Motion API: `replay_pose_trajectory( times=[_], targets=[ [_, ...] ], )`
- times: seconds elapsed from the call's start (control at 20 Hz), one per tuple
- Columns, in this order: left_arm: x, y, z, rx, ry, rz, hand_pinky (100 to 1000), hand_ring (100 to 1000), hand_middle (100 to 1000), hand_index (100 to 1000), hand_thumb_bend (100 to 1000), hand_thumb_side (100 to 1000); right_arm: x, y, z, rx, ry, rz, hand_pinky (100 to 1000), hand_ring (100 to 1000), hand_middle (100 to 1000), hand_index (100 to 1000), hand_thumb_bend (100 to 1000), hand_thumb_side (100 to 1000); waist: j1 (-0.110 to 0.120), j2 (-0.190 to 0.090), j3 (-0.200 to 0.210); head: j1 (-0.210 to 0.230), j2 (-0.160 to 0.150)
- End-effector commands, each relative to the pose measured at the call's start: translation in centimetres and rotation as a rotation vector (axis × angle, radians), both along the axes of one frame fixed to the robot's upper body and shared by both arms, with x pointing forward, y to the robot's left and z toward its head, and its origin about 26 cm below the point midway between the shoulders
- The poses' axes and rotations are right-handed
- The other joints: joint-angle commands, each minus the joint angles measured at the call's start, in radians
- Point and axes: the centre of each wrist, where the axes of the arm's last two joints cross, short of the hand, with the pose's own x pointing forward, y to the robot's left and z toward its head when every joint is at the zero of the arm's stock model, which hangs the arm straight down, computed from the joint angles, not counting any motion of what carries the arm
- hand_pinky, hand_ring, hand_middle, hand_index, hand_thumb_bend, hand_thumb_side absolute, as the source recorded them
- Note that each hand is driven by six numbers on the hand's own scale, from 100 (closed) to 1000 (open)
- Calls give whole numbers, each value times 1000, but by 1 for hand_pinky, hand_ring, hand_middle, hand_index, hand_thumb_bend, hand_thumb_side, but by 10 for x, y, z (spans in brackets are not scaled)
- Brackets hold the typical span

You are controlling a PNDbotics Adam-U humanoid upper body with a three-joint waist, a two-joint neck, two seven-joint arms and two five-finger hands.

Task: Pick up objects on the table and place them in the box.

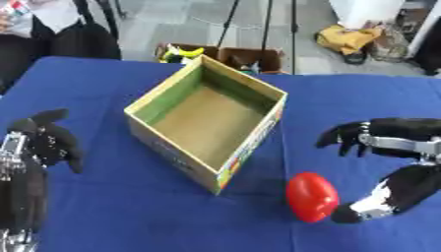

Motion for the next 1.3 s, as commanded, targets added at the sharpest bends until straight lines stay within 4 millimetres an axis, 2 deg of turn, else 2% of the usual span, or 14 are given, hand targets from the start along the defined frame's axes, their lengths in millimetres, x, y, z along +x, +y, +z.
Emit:
replay_pose_trajectory(
  times=[0.05, 0.5, 0.95, 1.3],
  targets=[
    [-3, 1, 7, 17, -26, -6, 271, 399, 424, 738, 100, 1000, -3, 4, 5, -29, -29, -23, 737, 839, 959, 984, 678, 741, 1, -14, 2, -3, -3],
    [-2, 0, 8, 19, -29, -13, 270, 399, 424, 739, 100, 1000, -3, 14, -11, -44, 2, -44, 738, 847, 977, 983, 670, 719, 2, -6, 9, -12, -8],
    [-2, -1, 9, 20, -32, -18, 269, 399, 424, 740, 100, 1000, -2, 17, -18, -15, 51, -70, 697, 810, 966, 975, 651, 685, 1, 0, 16, -21, -13],
    [-2, -2, 9, 21, -32, -20, 269, 400, 425, 740, 100, 1000, 7, 12, -22, -13, 54, -117, 672, 806, 965, 968, 577, 679, 2, 3, 18, -26, -18]
  ],
)
